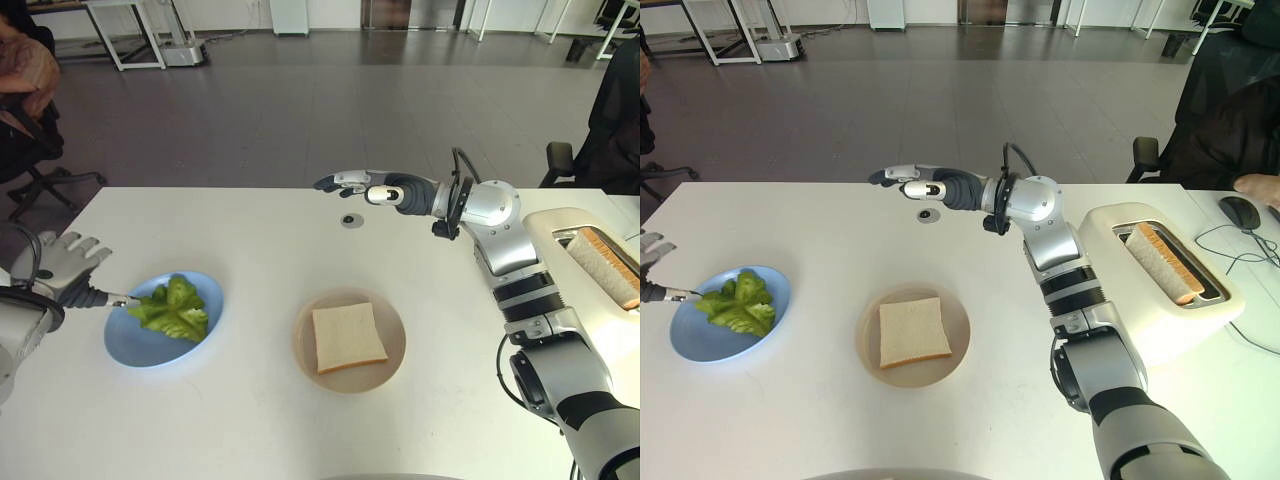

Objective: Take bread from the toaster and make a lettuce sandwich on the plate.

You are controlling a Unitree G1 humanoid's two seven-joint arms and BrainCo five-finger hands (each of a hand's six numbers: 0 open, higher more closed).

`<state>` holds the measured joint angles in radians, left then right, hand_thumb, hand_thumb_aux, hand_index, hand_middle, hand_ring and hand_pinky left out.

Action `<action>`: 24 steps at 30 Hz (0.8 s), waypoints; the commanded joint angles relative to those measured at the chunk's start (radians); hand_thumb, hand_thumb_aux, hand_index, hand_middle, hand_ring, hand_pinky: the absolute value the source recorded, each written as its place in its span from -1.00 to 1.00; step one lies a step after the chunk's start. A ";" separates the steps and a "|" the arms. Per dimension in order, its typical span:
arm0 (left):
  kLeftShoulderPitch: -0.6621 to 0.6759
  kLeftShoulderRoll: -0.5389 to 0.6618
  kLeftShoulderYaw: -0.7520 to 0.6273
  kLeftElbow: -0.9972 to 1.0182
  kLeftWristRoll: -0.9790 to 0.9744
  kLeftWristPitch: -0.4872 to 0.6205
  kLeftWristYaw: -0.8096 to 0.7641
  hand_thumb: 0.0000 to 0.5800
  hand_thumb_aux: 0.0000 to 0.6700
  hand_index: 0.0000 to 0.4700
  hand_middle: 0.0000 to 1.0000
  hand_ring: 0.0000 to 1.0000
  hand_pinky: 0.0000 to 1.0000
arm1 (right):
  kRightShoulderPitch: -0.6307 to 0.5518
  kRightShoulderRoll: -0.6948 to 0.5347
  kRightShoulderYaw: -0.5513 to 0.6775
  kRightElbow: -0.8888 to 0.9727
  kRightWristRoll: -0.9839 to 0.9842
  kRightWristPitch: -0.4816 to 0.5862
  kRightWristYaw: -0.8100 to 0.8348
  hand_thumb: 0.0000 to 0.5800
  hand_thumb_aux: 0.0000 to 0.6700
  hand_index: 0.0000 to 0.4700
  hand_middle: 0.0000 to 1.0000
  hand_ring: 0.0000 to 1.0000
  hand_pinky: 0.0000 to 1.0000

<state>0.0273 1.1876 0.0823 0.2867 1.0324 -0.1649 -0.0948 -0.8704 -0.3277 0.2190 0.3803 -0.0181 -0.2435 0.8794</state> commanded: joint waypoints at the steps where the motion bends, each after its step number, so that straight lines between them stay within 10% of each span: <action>1: -0.020 -0.047 -0.073 0.076 -0.035 -0.026 0.040 -1.00 -1.00 -1.00 -1.00 -1.00 -1.00 | 0.004 -0.010 0.007 -0.005 -0.009 -0.002 0.001 -1.00 -1.00 -1.00 -1.00 -1.00 -1.00; 22: -0.081 -0.176 -0.292 0.151 -0.067 0.037 0.042 -1.00 -1.00 -1.00 -1.00 -1.00 -1.00 | 0.007 -0.019 0.031 0.012 -0.020 -0.025 -0.004 -1.00 -1.00 -1.00 -1.00 -1.00 -1.00; 24: -0.079 -0.178 -0.305 0.151 -0.079 0.038 0.029 0.67 0.18 0.18 -1.00 -1.00 -1.00 | 0.009 -0.019 0.031 0.006 -0.017 -0.023 -0.003 -1.00 -1.00 -1.00 -1.00 -1.00 -1.00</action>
<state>-0.0651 1.0241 -0.1883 0.4298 0.9546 -0.1221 -0.0290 -0.8702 -0.3468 0.2418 0.3968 -0.0311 -0.2706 0.8688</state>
